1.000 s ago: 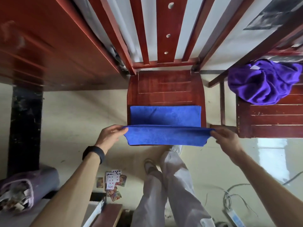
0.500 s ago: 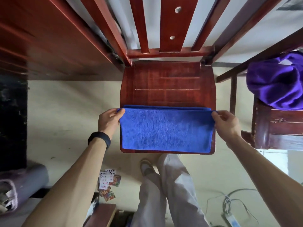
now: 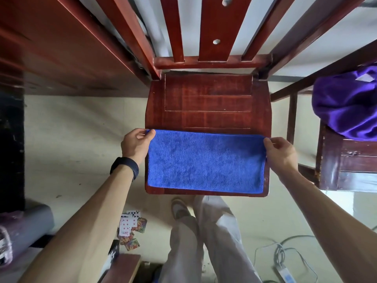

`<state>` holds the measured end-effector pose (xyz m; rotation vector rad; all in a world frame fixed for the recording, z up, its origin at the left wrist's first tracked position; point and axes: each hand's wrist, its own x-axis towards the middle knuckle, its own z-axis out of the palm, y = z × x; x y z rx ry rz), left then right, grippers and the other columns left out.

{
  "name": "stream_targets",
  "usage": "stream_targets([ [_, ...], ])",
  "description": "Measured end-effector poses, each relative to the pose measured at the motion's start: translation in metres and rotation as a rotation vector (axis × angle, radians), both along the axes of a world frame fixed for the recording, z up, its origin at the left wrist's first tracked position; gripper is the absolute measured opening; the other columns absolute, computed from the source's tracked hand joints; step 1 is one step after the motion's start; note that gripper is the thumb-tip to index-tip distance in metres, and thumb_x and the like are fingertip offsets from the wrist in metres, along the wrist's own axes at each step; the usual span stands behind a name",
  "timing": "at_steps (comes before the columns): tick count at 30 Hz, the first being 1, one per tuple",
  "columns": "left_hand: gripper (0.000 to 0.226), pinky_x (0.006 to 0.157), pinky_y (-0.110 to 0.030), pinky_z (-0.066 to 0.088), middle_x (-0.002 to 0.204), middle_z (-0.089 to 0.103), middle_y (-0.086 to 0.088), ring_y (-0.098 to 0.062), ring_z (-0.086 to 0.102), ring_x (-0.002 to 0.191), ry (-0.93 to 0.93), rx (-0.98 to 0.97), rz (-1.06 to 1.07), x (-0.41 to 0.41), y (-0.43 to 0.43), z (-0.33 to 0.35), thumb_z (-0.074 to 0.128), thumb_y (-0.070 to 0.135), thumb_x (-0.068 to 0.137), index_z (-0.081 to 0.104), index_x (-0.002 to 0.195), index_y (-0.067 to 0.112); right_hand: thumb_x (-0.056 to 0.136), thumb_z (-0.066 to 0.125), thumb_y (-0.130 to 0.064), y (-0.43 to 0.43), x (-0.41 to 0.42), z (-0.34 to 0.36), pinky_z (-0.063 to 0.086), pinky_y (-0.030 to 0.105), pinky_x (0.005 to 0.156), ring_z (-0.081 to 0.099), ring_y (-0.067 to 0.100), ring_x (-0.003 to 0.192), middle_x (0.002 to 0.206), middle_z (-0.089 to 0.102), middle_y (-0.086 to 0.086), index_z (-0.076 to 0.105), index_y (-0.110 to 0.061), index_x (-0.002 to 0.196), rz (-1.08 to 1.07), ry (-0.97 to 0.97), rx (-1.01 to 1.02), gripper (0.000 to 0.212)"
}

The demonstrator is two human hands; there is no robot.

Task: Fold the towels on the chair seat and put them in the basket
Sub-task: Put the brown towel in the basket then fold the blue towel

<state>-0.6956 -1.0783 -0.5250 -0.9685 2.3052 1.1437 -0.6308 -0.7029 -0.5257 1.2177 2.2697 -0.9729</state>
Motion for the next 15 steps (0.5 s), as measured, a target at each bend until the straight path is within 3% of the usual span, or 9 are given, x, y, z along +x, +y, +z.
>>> stream_targets([
  [4, 0.021, 0.081, -0.025, 0.049, 0.089, 0.070, 0.004, -0.019, 0.067, 0.094, 0.042, -0.138, -0.100, 0.000, 0.007, -0.001, 0.070, 0.038, 0.084, 0.067, 0.095, 0.020, 0.092, 0.055, -0.047, -0.006, 0.001, -0.003, 0.053, 0.045, 0.091, 0.066, 0.030, 0.096, 0.096, 0.067, -0.003, 0.064, -0.022, 0.101, 0.012, 0.033, 0.076, 0.028],
  [7, 0.038, 0.087, -0.034, 0.046, 0.114, 0.061, -0.007, -0.026, 0.056, 0.107, 0.234, -0.347, -0.289, 0.020, 0.018, 0.003, 0.067, 0.032, 0.085, 0.058, 0.116, 0.013, 0.087, 0.056, -0.045, -0.023, 0.016, -0.001, 0.047, 0.047, 0.094, 0.058, 0.032, 0.106, 0.113, 0.061, 0.005, 0.057, -0.020, 0.109, 0.061, 0.202, 0.266, 0.033],
  [11, 0.056, 0.103, -0.045, 0.039, 0.143, 0.046, -0.013, -0.032, 0.045, 0.130, 0.464, -0.484, -0.631, 0.068, 0.048, 0.001, 0.063, 0.036, 0.086, 0.053, 0.135, 0.011, 0.091, 0.063, -0.032, -0.064, 0.044, 0.004, 0.039, 0.045, 0.093, 0.049, 0.033, 0.116, 0.131, 0.055, 0.010, 0.060, -0.014, 0.124, 0.444, 0.438, 0.478, 0.038],
  [13, 0.067, 0.111, -0.055, 0.030, 0.156, 0.032, -0.012, -0.037, 0.030, 0.143, 0.378, -0.486, -0.826, 0.087, 0.061, -0.009, 0.058, 0.046, 0.088, 0.043, 0.146, 0.016, 0.095, 0.059, -0.035, -0.080, 0.053, -0.003, 0.037, 0.048, 0.104, 0.046, 0.033, 0.132, 0.145, 0.052, 0.007, 0.060, -0.016, 0.133, 0.682, 0.461, 0.440, 0.042],
  [15, 0.073, 0.114, -0.062, 0.016, 0.163, 0.015, -0.007, -0.037, 0.013, 0.149, 0.240, -0.525, -0.847, 0.092, 0.063, -0.025, 0.048, 0.057, 0.089, 0.030, 0.153, 0.027, 0.097, 0.053, -0.042, -0.083, 0.056, -0.016, 0.027, 0.053, 0.115, 0.033, 0.031, 0.146, 0.158, 0.038, 0.006, 0.049, -0.022, 0.146, 0.811, 0.363, 0.448, 0.053],
])
